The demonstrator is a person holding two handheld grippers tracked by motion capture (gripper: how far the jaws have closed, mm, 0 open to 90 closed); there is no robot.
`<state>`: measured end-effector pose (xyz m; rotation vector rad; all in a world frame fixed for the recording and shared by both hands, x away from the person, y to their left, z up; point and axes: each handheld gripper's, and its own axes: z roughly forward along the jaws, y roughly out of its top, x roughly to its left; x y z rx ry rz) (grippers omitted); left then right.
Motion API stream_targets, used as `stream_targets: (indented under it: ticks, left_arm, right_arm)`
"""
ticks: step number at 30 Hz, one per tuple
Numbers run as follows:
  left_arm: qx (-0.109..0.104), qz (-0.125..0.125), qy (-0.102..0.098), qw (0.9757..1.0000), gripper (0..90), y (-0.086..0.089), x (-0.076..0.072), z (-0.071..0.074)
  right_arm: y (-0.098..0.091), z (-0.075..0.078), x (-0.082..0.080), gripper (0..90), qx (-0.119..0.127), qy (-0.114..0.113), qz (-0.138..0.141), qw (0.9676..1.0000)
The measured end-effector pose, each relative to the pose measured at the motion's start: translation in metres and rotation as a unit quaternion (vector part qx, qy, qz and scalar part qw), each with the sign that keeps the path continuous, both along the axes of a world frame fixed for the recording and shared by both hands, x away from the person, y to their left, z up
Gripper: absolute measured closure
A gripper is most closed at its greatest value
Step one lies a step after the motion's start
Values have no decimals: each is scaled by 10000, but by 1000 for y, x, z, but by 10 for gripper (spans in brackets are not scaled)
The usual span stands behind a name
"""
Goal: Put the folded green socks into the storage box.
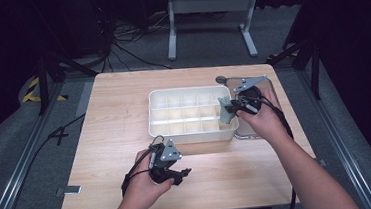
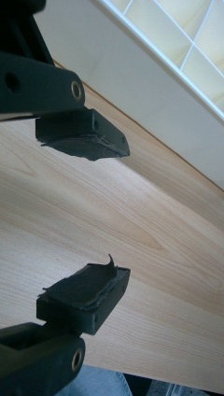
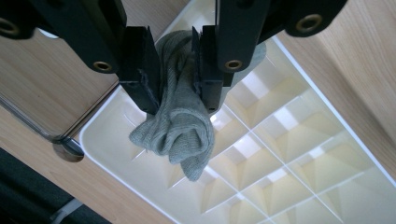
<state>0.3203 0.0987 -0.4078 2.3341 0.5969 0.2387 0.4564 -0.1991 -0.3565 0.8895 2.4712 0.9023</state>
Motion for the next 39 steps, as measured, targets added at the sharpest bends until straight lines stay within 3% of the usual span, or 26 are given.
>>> stream_targets:
  ticks: [10,23,33,39]
  left_arm:
    - [18,4,-6,10000,364,1,0,-1]
    - [50,-34,29,10000,363,-1,0,-2]
    - [101,-81,43,9999,362,-2,1,-4]
    - [108,-86,69,9999,361,-4,0,-5]
  right_arm:
    - [9,-27,3,714,-443,257,30,9987]
    - [15,-47,6,720,-731,923,-137,9930]
    - [24,-53,10,726,-1093,1265,-159,9858]
    - [34,-58,18,726,-1443,1510,-146,9778]
